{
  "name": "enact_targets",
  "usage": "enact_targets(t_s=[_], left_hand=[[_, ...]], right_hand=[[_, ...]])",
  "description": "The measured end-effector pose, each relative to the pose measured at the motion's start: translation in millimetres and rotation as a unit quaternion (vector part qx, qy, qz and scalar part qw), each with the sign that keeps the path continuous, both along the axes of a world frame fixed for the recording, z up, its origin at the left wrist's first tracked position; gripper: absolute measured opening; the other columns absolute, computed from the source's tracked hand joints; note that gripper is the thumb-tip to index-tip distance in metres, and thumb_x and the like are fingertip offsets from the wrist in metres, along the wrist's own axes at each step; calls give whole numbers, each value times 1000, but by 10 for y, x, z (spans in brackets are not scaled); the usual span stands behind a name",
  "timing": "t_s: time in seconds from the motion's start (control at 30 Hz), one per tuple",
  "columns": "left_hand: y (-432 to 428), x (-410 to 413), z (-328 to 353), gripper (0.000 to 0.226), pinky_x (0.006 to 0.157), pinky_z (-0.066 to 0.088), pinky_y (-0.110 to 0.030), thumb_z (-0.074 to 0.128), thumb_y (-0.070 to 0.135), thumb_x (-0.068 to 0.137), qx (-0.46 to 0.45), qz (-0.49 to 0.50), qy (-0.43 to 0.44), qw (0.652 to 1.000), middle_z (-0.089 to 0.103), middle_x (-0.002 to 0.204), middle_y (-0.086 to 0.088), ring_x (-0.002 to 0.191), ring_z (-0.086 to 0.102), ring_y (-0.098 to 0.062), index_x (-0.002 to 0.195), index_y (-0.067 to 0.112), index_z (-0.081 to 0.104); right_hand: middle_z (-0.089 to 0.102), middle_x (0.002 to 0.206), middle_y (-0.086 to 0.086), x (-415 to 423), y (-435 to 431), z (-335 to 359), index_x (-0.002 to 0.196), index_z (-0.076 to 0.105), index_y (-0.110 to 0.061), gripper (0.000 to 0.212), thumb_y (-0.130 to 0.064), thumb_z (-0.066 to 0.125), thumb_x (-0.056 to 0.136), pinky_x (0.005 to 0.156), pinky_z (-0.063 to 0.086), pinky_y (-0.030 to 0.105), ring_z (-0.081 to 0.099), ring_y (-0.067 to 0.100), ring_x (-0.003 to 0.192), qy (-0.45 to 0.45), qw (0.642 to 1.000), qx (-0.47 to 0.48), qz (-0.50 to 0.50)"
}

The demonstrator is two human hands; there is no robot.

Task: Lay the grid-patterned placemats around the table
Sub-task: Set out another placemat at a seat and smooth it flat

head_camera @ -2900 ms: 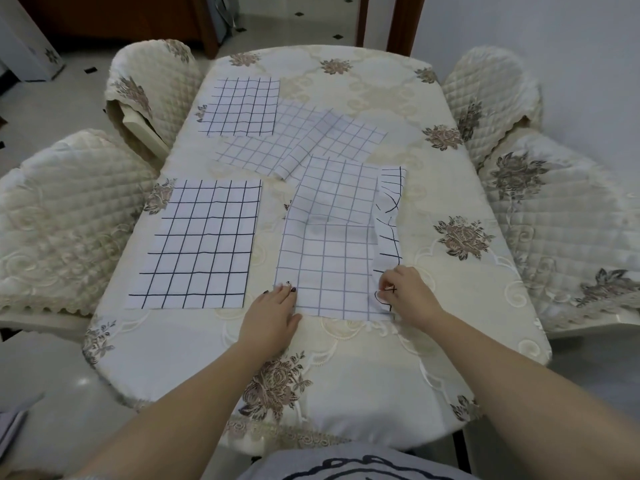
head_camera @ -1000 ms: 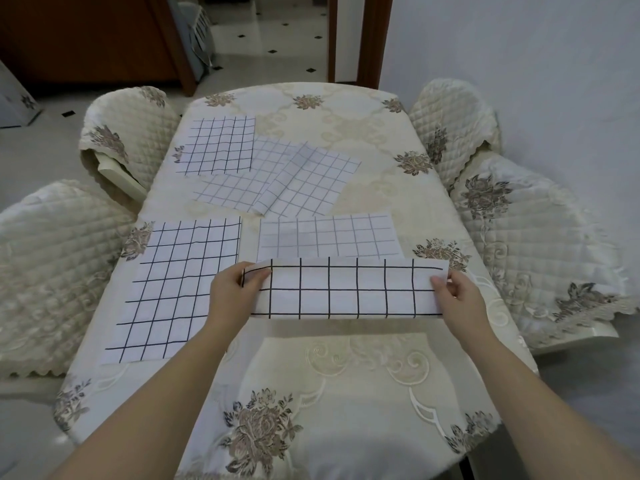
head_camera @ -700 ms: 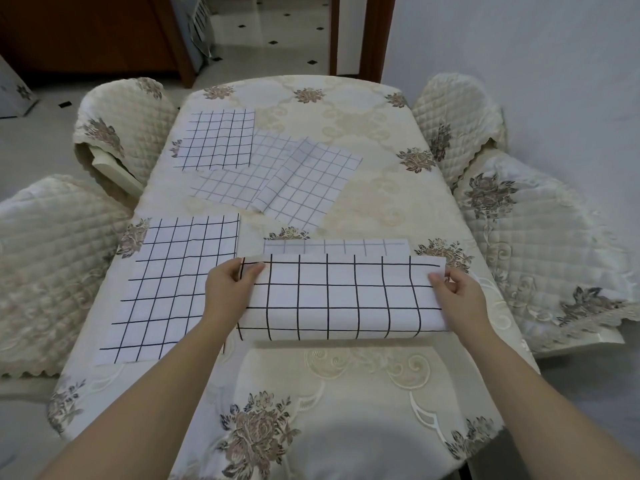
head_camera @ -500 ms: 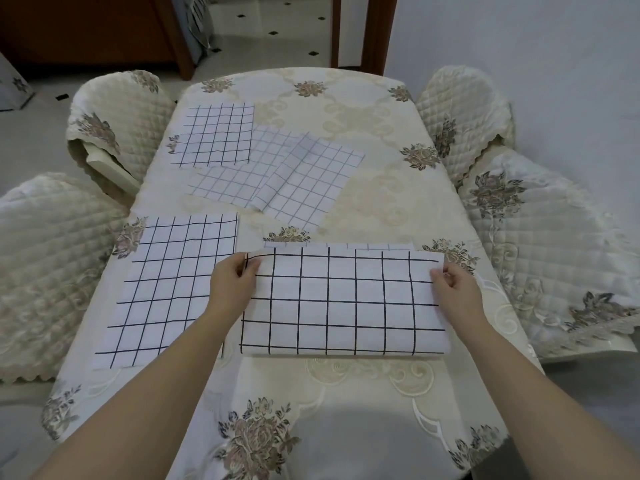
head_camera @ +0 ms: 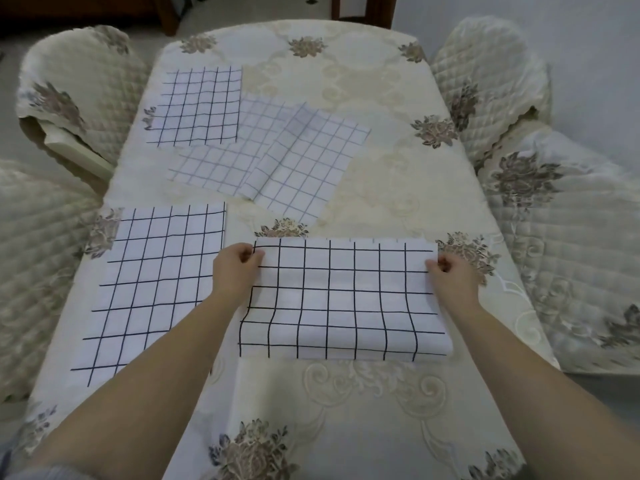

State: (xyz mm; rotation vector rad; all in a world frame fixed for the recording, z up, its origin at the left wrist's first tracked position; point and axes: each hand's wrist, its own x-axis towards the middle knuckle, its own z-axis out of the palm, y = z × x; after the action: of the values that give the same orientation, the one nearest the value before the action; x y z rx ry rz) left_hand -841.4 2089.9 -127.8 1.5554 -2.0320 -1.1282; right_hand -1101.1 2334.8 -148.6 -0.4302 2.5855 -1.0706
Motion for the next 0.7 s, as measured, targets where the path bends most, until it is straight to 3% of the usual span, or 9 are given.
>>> enact_targets(t_s=[0.17, 0.3, 0.4, 0.5, 0.6, 0.7], left_hand=[[-101, -103, -102, 22, 54, 38, -22, 62, 22, 89, -12, 4, -33, 999, 61, 67, -5, 64, 53, -19, 75, 6, 65], [-119, -151, -128, 18, 56, 37, -25, 60, 22, 90, -35, 12, -52, 998, 57, 65, 3, 68, 53, -18, 76, 11, 62], [-119, -155, -142, 17, 74, 44, -28, 59, 22, 91, -60, 30, -58, 996, 63, 87, 0, 83, 57, -19, 101, 10, 65], [-74, -140, -153, 29, 86, 45, -31, 57, 19, 91, -103, 34, -40, 993, 60, 110, -7, 100, 57, -21, 118, 9, 59], [123, -153, -149, 24, 89, 44, -34, 56, 15, 92, -162, -30, -39, 986, 59, 111, -10, 104, 54, -24, 114, 6, 61], [413, -156, -197, 16, 84, 45, -37, 56, 9, 89, -208, -133, -37, 968, 64, 102, -12, 96, 57, -29, 101, 4, 66]], right_hand=[[63, 78, 8, -90, -135, -82, 79, 62, -8, 18, -24, 61, 87, 72, 44, 37, 55, 27, 76, 33, 999, 34, 1], [62, 75, 6, -130, -197, -124, 75, 59, -12, 18, -26, 61, 86, 65, 37, 32, 56, 28, 74, 48, 997, 54, 2], [58, 75, 3, -133, -207, -135, 86, 59, -12, 13, -24, 63, 86, 66, 34, 30, 53, 25, 75, 63, 996, 58, 8], [59, 86, 6, -110, -203, -127, 110, 56, -10, 30, -25, 64, 86, 72, 42, 36, 54, 26, 84, 81, 995, 50, 8], [56, 108, 17, 34, -197, -125, 120, 53, -5, 38, -20, 63, 86, 86, 38, 39, 50, 32, 101, 144, 988, 55, 8], [56, 106, 17, 383, -228, -111, 109, 60, -5, 29, -18, 55, 84, 89, 35, 38, 50, 34, 101, 221, 972, 6, 76]])
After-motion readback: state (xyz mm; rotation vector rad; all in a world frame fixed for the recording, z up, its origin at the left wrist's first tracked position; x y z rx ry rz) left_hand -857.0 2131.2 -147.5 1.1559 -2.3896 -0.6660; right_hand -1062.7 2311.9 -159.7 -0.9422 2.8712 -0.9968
